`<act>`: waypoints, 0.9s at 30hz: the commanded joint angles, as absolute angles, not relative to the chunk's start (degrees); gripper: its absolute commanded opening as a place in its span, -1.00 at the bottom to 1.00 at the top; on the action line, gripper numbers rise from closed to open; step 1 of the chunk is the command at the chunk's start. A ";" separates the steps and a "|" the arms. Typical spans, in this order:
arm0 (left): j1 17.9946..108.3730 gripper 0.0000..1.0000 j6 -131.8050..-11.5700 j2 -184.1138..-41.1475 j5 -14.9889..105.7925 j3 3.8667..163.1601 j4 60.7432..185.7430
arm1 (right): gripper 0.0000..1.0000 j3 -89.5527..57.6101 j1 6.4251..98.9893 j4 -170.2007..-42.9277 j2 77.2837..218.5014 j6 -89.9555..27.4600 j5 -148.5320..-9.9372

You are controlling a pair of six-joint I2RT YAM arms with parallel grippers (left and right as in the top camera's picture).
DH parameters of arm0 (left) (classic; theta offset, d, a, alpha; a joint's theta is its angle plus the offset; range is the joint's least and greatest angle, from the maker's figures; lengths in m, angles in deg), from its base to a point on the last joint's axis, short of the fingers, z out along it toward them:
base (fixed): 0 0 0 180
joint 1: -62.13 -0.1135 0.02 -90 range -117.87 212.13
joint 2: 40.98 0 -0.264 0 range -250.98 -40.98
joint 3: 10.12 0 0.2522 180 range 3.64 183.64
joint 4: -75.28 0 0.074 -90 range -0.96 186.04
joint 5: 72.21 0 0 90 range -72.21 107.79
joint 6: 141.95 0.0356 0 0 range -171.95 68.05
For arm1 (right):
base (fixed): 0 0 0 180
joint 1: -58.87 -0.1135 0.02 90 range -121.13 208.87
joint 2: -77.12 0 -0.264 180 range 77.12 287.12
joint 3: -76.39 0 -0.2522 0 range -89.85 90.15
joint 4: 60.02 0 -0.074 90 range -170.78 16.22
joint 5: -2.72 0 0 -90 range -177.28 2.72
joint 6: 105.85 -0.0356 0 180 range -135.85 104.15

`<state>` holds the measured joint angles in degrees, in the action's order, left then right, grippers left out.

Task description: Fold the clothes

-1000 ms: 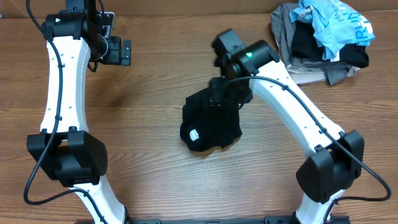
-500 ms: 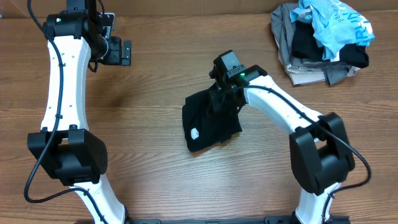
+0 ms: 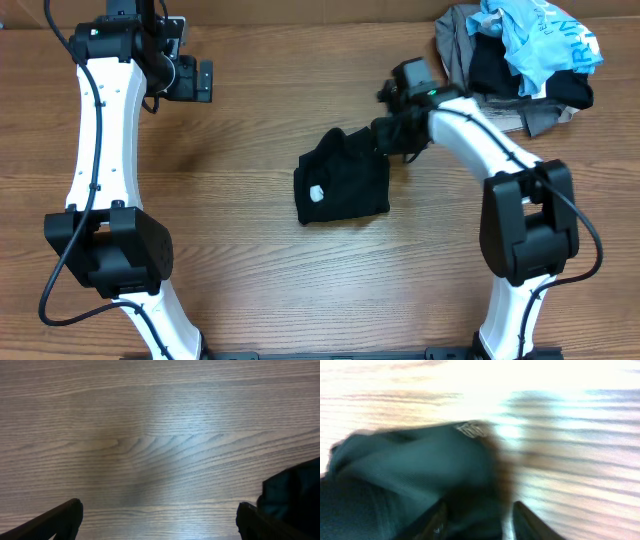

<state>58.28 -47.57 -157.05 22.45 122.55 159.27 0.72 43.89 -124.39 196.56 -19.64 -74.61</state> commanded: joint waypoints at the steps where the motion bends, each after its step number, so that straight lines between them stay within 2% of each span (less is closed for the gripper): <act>1: 58.36 1.00 -48.31 -157.89 23.57 123.64 158.62 | 0.11 9.59 44.15 -129.98 196.01 -16.84 -73.67; 5: 57.95 1.00 -48.29 -157.89 23.09 123.64 157.96 | 0.26 18.95 41.51 -140.76 194.07 -16.87 -73.45; 9: 56.86 1.00 -48.31 -157.89 20.92 123.64 157.61 | 0.33 21.81 34.86 -146.94 192.05 -17.30 -73.74; 10: 56.35 0.99 -48.33 -157.89 20.38 123.64 157.57 | 0.40 21.76 32.13 -147.93 191.97 -17.85 -74.17; 16: 51.28 1.00 -50.21 -157.89 20.11 123.64 157.22 | 0.73 15.99 21.62 -143.62 192.29 -23.03 -81.02; 17: 49.64 1.00 -51.26 -157.89 20.42 123.64 157.22 | 0.86 13.37 19.80 -141.61 192.47 -23.66 -82.48; 19: 48.27 1.00 -52.05 -157.89 20.46 123.64 157.29 | 1.00 10.99 18.58 -139.95 192.82 -24.65 -83.99; 27: 45.18 1.00 -52.20 -157.89 20.83 123.64 157.37 | 1.00 4.63 17.97 -133.52 198.85 -25.41 -91.42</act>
<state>44.75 -50.89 -157.08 20.83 122.55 157.33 5.44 17.38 -134.51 195.79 -24.84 -86.48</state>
